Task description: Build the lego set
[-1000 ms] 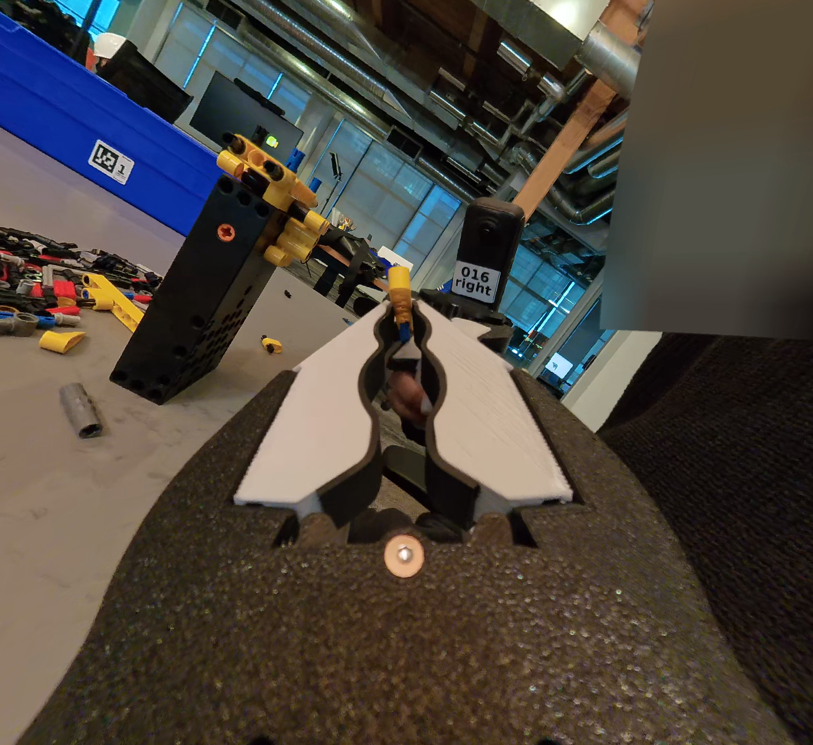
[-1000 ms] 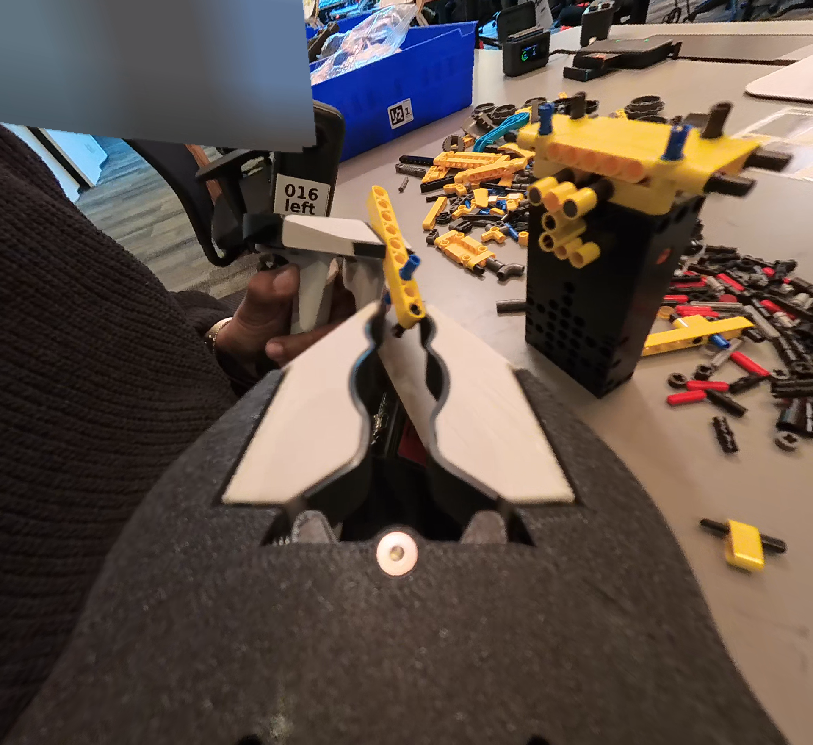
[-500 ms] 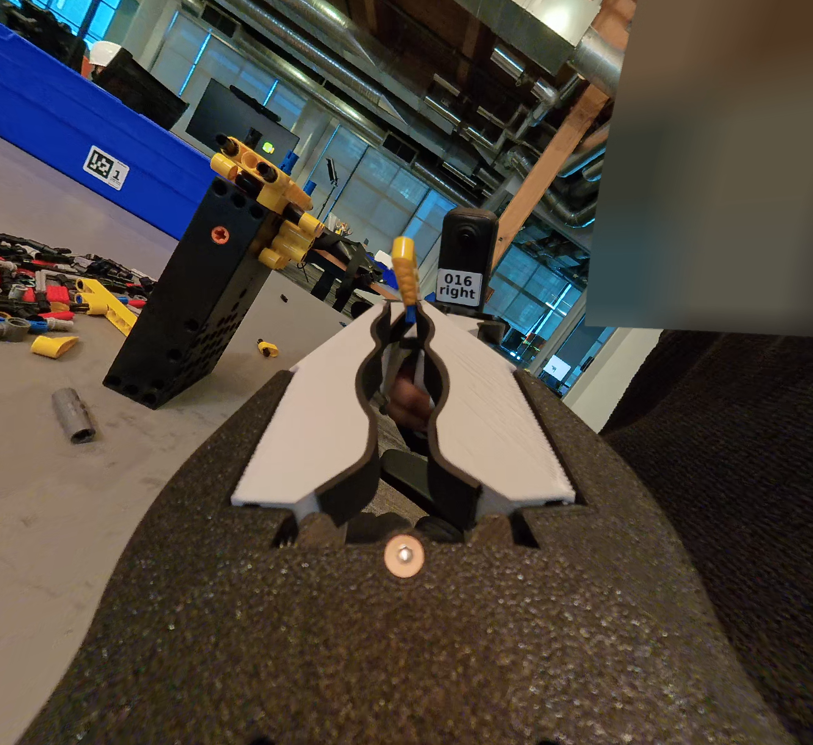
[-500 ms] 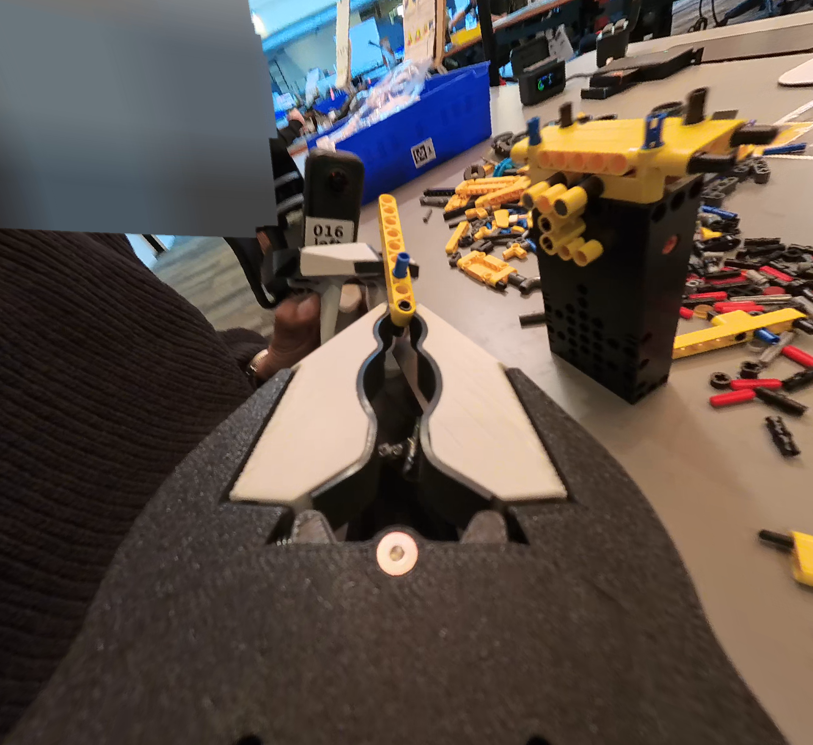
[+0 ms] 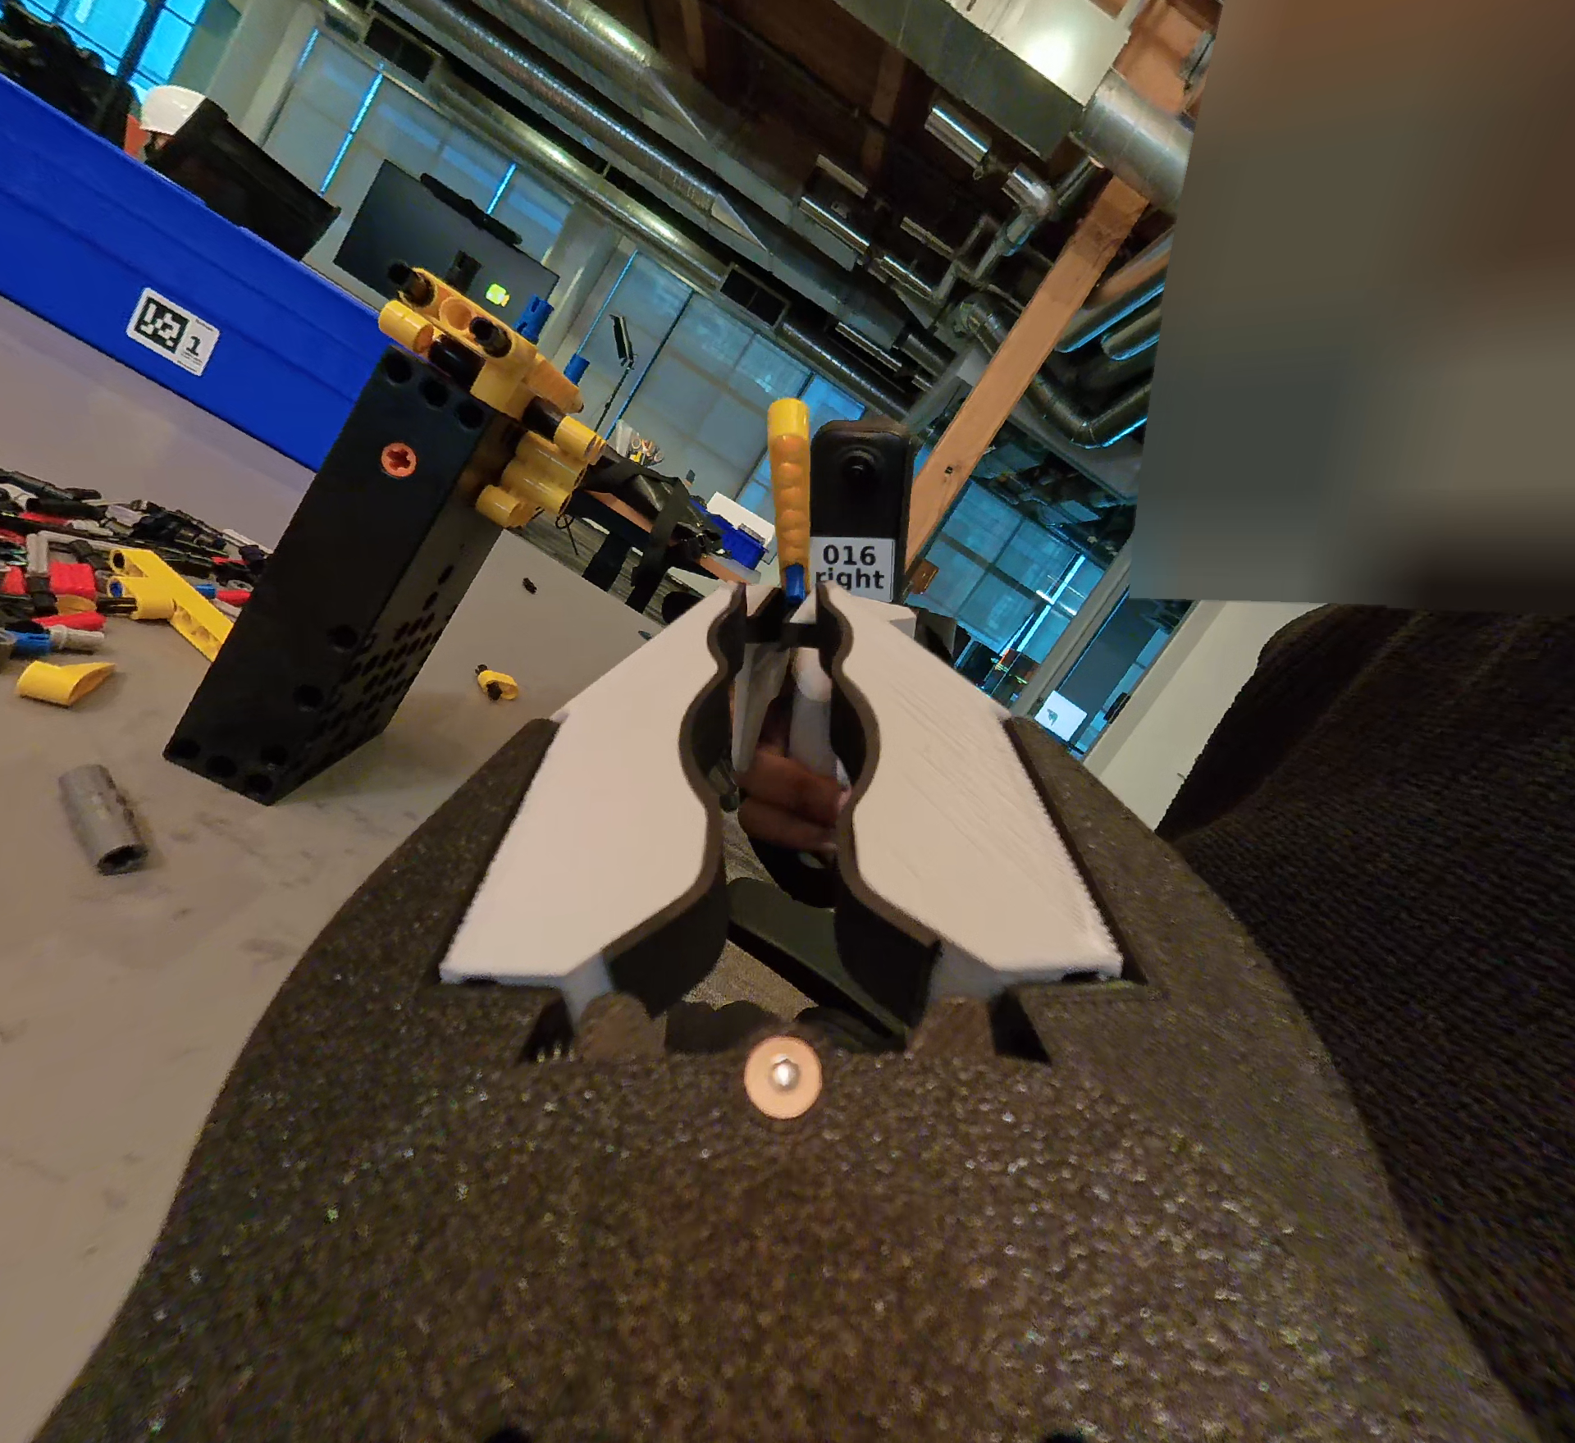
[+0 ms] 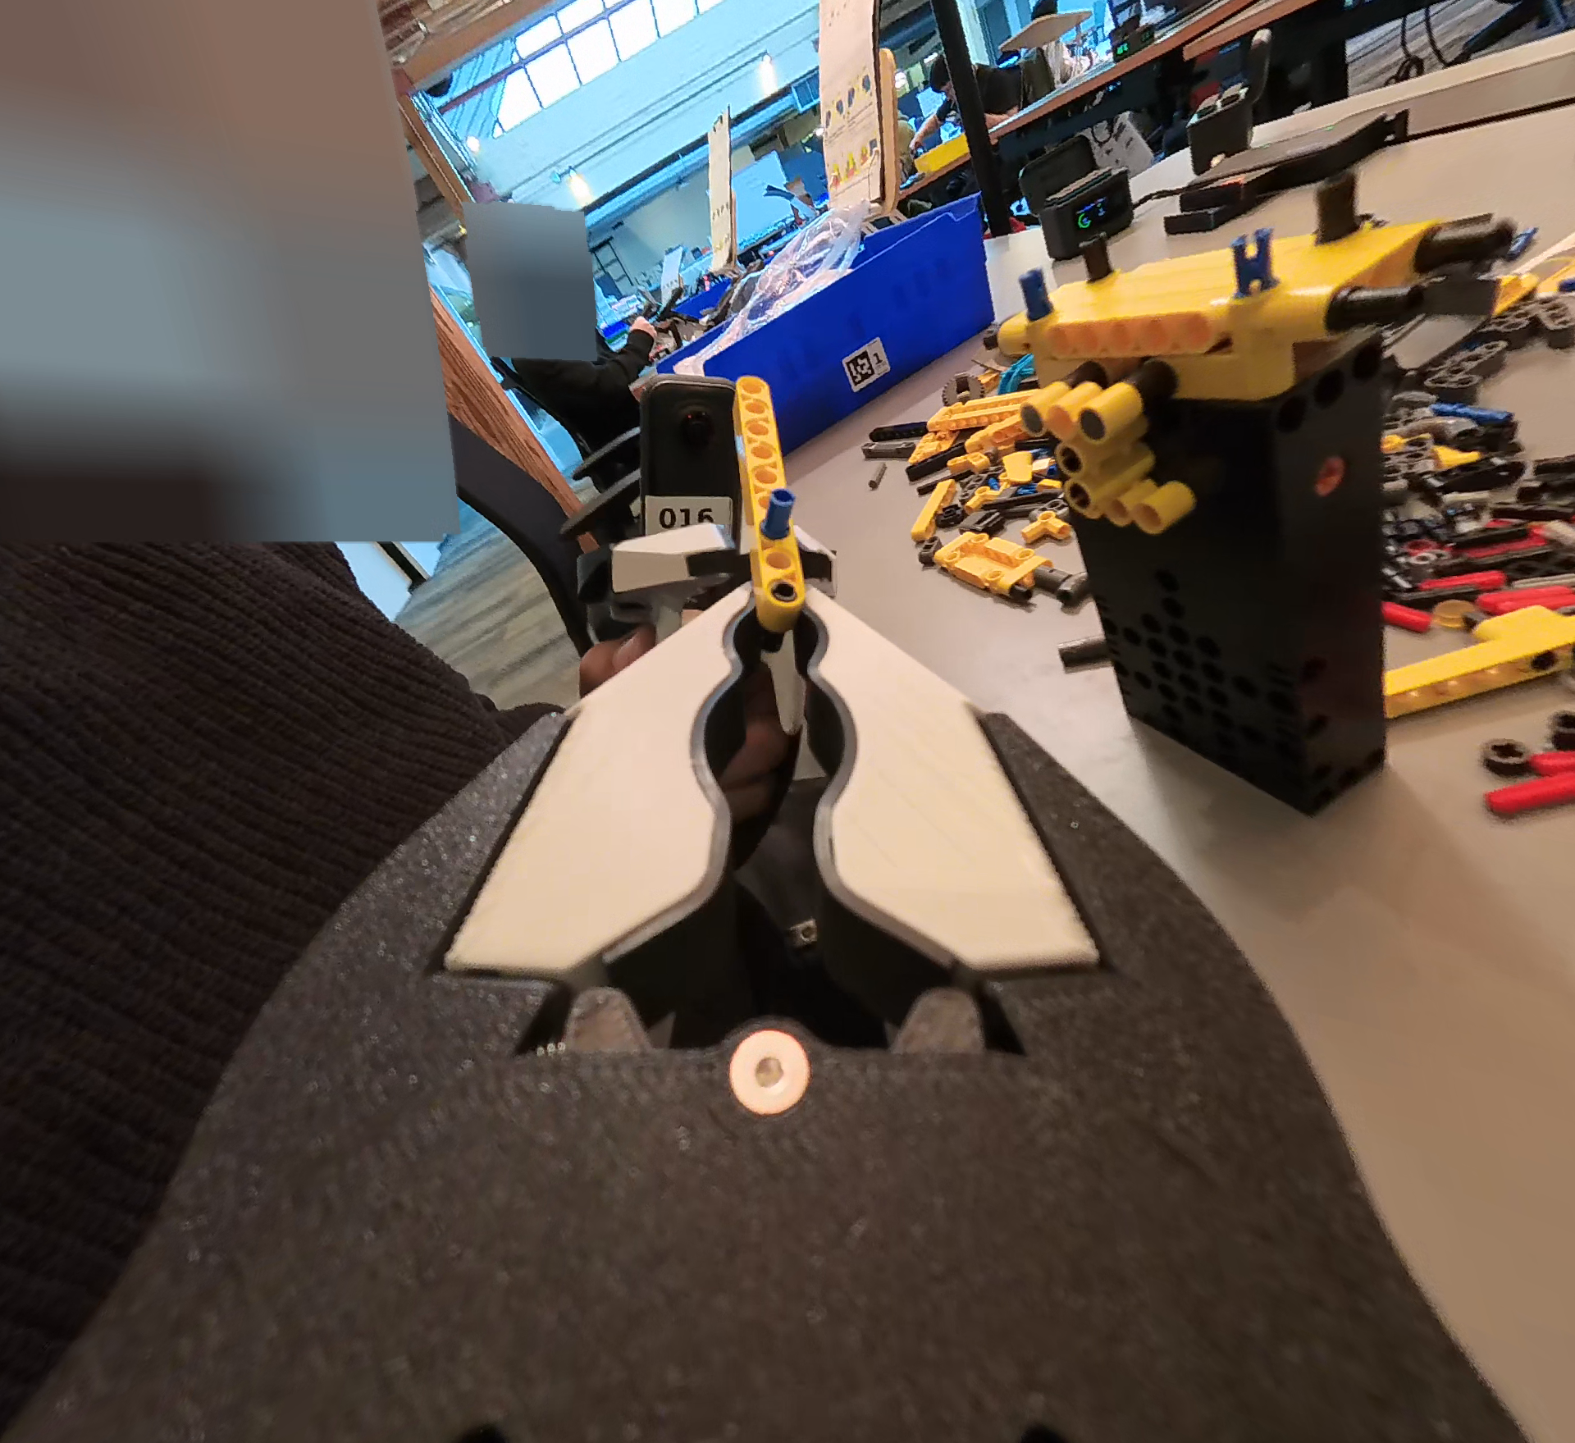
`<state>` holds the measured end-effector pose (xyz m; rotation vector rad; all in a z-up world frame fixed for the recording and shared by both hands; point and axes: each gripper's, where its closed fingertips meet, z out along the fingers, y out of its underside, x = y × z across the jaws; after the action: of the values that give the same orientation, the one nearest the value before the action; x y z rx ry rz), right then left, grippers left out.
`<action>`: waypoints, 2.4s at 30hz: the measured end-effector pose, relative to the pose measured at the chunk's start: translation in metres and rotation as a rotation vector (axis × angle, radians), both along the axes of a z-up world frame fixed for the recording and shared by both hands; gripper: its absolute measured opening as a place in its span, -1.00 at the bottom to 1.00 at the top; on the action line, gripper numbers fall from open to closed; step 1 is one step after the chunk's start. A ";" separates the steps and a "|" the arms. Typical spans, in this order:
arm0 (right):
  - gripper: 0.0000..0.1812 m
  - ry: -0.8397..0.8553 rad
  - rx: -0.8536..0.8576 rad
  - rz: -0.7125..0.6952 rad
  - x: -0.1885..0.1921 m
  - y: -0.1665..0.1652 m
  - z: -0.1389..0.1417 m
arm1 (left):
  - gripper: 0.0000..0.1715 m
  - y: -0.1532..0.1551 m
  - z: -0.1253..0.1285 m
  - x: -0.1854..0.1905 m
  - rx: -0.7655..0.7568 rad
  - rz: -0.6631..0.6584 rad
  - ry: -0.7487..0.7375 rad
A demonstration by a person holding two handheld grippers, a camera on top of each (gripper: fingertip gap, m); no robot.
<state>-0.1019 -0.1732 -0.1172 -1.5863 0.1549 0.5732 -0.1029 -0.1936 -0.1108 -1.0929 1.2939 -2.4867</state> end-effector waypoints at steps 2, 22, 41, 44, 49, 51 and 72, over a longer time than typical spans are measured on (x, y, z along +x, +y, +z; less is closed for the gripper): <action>-0.94 0.013 0.003 0.003 0.000 0.000 0.000 | -0.82 0.000 0.000 0.000 0.001 -0.001 0.000; -0.94 0.015 -0.032 0.026 -0.006 0.008 -0.011 | -0.95 -0.003 -0.002 0.001 -0.008 -0.027 0.016; -0.94 0.011 -0.039 0.017 -0.007 0.011 -0.012 | -0.87 -0.002 0.001 -0.001 -0.031 -0.035 0.005; -0.94 -0.003 -0.051 0.014 -0.007 0.011 -0.014 | -0.86 -0.001 0.001 0.000 -0.037 -0.032 0.007; -0.94 -0.035 -0.079 0.030 -0.011 0.012 -0.017 | -0.86 0.003 0.001 0.002 -0.065 -0.028 0.021; -0.94 -0.027 -0.075 0.032 -0.013 0.013 -0.016 | -0.86 0.002 0.000 0.002 -0.062 -0.029 0.023; -0.77 -0.416 -0.665 -0.521 0.129 -0.064 -0.089 | -0.92 0.019 0.003 0.004 -0.117 0.024 0.031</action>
<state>0.0269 -0.2376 -0.2062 -2.1610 0.4604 -0.2545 -0.0992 -0.1746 -0.1077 -1.1698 1.1490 -2.5662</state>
